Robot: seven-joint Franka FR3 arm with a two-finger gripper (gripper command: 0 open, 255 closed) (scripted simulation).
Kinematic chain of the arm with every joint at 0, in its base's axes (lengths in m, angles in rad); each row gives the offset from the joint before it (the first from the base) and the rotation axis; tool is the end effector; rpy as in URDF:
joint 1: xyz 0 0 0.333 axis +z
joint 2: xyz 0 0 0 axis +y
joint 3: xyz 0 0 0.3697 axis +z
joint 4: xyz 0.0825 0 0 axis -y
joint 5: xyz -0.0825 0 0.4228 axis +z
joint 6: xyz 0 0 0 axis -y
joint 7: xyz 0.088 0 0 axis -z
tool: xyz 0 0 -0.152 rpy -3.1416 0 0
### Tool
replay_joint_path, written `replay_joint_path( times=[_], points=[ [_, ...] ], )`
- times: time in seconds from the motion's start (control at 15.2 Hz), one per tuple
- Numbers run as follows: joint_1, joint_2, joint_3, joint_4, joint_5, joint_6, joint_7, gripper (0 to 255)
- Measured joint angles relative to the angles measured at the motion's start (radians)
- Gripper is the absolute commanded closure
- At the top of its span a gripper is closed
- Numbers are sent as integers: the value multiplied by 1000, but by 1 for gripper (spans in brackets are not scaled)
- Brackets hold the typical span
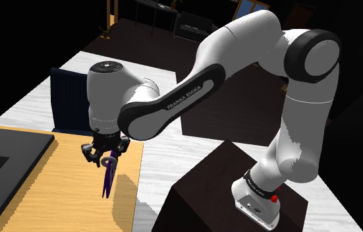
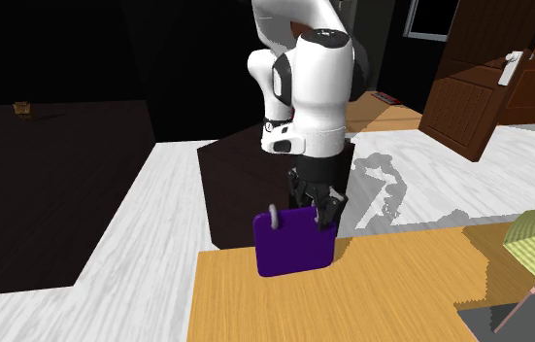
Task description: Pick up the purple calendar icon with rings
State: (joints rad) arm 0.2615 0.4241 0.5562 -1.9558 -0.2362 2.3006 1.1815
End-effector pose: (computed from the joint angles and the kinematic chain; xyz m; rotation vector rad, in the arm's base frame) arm 0.4697 0.4643 0.2664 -3.0963 0.3796 0.0604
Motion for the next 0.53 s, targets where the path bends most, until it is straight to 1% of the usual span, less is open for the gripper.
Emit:
replay_joint_path(
  times=[0.53],
  points=[
    [-20, -64, 26, 23, 46, -78, -27, 255]
  ],
)
